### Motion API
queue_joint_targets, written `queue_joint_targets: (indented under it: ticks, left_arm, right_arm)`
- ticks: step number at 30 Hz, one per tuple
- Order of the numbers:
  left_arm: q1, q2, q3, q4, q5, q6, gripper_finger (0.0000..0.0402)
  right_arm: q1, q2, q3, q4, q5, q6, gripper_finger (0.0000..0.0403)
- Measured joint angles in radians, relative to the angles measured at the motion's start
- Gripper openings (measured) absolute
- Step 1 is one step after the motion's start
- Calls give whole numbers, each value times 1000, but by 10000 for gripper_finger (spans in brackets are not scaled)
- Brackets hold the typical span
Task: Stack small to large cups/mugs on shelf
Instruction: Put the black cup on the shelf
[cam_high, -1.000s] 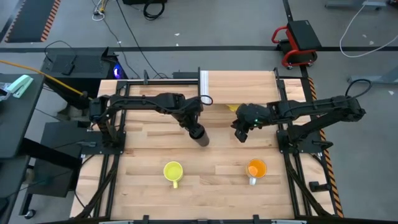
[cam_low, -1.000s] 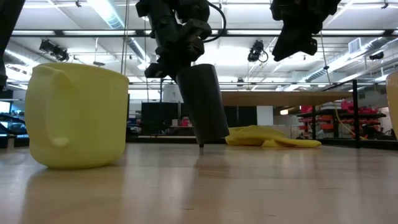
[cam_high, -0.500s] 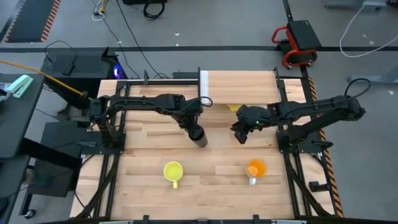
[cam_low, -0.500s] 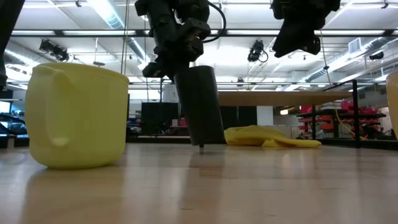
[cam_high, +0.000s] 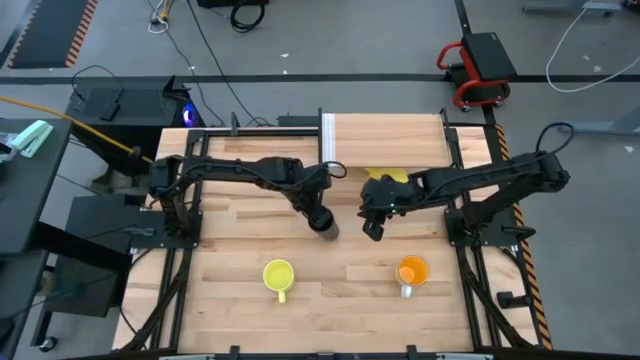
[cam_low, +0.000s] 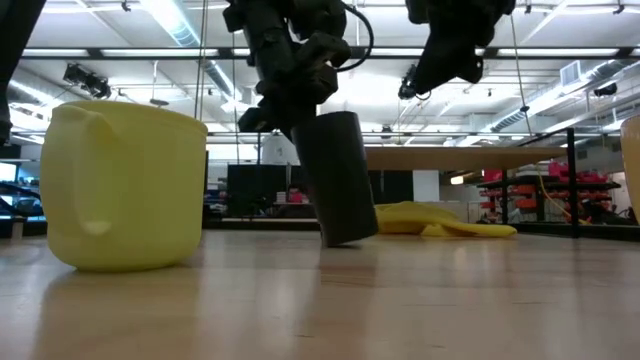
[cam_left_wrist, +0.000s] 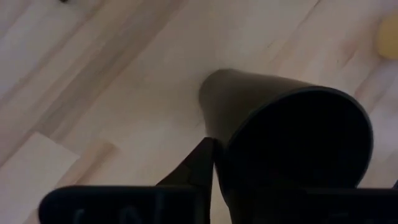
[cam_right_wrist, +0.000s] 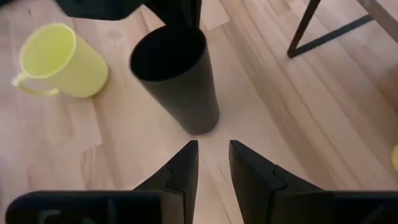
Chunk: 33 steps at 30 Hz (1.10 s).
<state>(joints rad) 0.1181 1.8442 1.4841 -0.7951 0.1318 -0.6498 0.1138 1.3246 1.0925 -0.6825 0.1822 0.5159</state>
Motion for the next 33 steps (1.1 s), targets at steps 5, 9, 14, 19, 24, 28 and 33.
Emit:
queue_joint_targets:
  ticks: [5, 9, 14, 19, 24, 28, 33]
  left_arm:
    - [-5, 0, 0, 16, 2, 0, 51]
    - [-9, 0, 0, 31, 4, 2, 64]
    - [-10, 0, 0, 36, 5, 2, 85]
    - [-10, -2, 0, 46, 5, -1, 104]
    - [-11, -4, 18, 31, 7, 2, 115]
    - [-10, -5, 82, -41, 22, 20, 123]
    - [-11, -6, 212, -285, -77, 78, 130]
  right_arm:
    - [-7, 18, 12, 4, 0, -18, 98]
    - [-10, 16, 13, 4, 0, -18, 98]
    - [-13, 16, 13, 1, 0, -11, 98]
    - [-13, 16, 13, 2, 0, -3, 98]
    - [-13, 16, 13, 1, 0, 5, 98]
    - [-13, 16, 13, 1, 0, 5, 98]
    - [-13, 16, 13, 0, 0, 5, 98]
